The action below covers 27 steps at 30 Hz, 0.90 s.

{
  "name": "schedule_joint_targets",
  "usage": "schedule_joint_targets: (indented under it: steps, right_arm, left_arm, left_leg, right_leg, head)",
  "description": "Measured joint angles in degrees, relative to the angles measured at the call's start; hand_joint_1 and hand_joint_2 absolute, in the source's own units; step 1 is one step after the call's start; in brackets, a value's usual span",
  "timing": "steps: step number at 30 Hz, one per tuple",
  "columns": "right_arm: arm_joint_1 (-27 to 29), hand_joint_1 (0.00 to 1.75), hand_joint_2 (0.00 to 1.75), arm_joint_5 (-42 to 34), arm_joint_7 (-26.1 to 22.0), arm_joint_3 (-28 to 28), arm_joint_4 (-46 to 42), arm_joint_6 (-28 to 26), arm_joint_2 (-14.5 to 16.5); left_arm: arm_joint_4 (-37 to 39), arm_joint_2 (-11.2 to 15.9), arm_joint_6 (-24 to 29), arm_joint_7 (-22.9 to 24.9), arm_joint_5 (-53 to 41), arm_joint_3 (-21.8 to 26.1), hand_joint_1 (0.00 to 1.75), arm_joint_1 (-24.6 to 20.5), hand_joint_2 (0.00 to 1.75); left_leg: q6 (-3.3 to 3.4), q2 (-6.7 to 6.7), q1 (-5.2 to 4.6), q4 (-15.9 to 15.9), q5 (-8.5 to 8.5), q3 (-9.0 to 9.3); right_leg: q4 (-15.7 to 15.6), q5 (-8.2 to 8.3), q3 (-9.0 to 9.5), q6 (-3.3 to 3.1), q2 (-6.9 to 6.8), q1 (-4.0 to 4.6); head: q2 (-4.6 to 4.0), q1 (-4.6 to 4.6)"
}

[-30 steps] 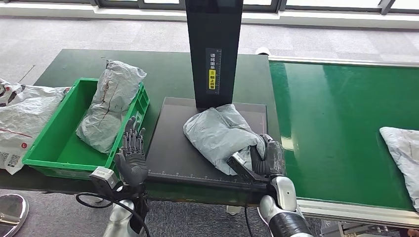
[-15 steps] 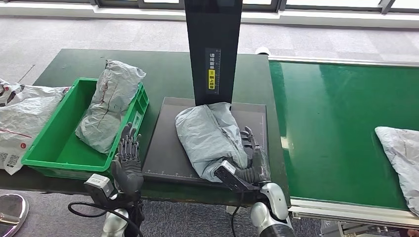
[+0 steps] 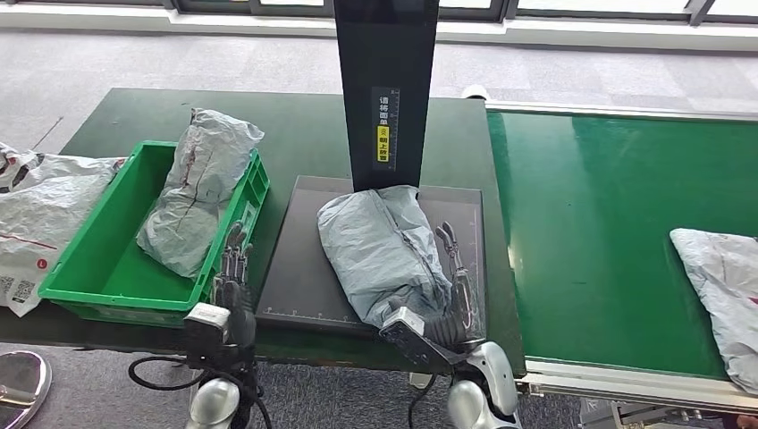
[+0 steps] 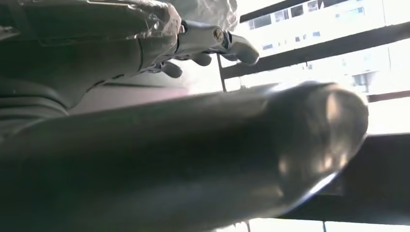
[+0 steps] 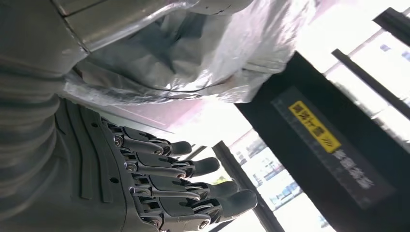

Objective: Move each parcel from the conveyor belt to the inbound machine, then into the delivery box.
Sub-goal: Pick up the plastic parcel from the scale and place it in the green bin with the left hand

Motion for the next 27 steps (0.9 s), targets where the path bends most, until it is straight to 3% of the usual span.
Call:
schedule_joint_targets:
  steps: [4,9,13,18,23,27]
  right_arm:
    - [3.0,0.00,1.75,0.3,2.9,3.0,-6.1,3.4,-0.1]
    - [4.1,0.00,1.75,1.6,5.1,3.7,-7.9,4.0,-0.3]
    - [6.1,0.00,1.75,-1.4,1.1,3.7,-11.3,1.7,-0.6]
    - [8.1,0.00,1.75,-4.4,-4.6,4.8,-17.0,-0.4,-1.2]
    - [9.4,0.00,1.75,-7.1,-8.1,6.4,-21.7,-2.5,-2.0]
    - [10.7,0.00,1.75,-7.6,-9.3,7.3,-25.3,-3.4,-2.7]
  left_arm:
    - [-1.0,0.4,1.6,5.4,-5.5,-3.9,0.00,-0.2,0.00]
    - [-0.3,1.4,1.1,7.7,-5.8,-7.7,0.00,-1.2,0.00]
    - [5.8,2.9,-0.2,7.9,-12.8,-9.4,0.00,-5.1,1.75]
    - [22.5,2.6,3.4,6.4,-24.7,-12.5,0.00,-16.8,1.75]
    - [40.7,-0.4,6.4,12.1,-34.7,-16.8,0.00,-28.4,1.75]
    - [50.6,-2.0,6.7,14.2,-37.0,-19.5,0.00,-33.4,1.75]
  left_leg:
    - [-0.02,0.02,0.00,0.0,-0.04,-0.01]
    - [0.02,0.04,0.00,0.0,-0.06,0.02]
    - [0.04,0.00,0.00,0.0,0.00,0.04]
    - [0.01,0.05,-0.01,0.0,0.08,0.05]
    - [0.03,0.05,-0.01,0.1,0.10,0.04]
    - [0.04,0.06,-0.02,0.1,0.08,0.02]
  right_leg:
    - [0.0,-0.03,-0.02,-0.02,0.01,0.00]
    - [0.0,-0.03,-0.01,-0.02,0.02,-0.01]
    - [0.0,-0.02,0.04,-0.01,-0.06,-0.01]
    - [0.0,0.13,0.00,0.03,-0.01,-0.05]
    - [0.0,0.19,0.02,0.11,0.00,-0.11]
    - [0.0,0.19,0.01,0.12,0.02,-0.12]
  head:
    - [0.00,0.00]
    - [0.00,0.00]
    - [0.00,0.00]
    - [0.00,0.00]
    - [0.00,0.01]
    - [0.00,0.01]
